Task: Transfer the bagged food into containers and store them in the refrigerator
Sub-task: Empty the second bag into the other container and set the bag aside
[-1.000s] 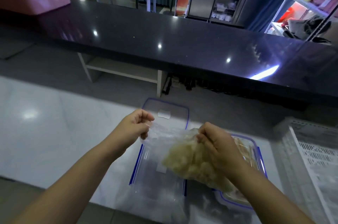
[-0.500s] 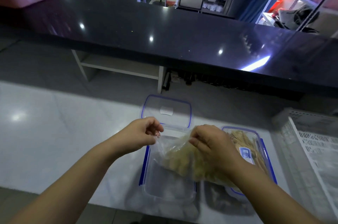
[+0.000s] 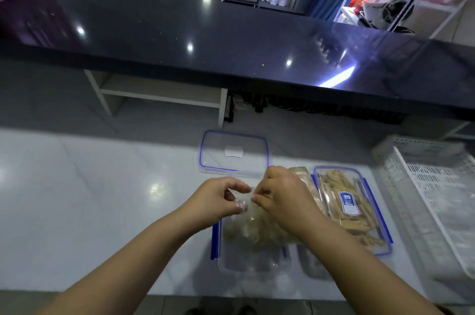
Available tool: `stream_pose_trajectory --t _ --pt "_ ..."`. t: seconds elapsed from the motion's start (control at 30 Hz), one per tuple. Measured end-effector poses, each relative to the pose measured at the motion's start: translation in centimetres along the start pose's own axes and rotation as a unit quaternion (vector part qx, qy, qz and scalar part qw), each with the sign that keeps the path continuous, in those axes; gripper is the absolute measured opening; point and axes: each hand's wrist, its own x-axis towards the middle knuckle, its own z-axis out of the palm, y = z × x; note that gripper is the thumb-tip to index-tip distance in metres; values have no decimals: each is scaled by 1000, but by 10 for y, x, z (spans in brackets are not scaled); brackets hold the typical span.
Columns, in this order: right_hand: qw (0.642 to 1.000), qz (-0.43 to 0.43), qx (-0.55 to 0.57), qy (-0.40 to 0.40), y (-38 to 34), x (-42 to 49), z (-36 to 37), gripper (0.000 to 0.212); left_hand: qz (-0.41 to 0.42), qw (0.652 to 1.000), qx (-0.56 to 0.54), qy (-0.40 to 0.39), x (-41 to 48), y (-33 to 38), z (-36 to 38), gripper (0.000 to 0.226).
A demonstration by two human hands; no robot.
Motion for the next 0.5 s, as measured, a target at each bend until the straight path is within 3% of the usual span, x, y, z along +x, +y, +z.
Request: stream_pose_trajectory --t 0.2,0.37,0.5 --pt "999 33 26 3 -3 -6 6 10 6 1000 -5 22 2 3 22 16" --pt "997 54 53 5 2 -16 3 12 9 997 28 66 2 -1 24 23" --pt "979 140 62 138 25 -31 -12 15 22 990 106 88 1 -7 18 20"
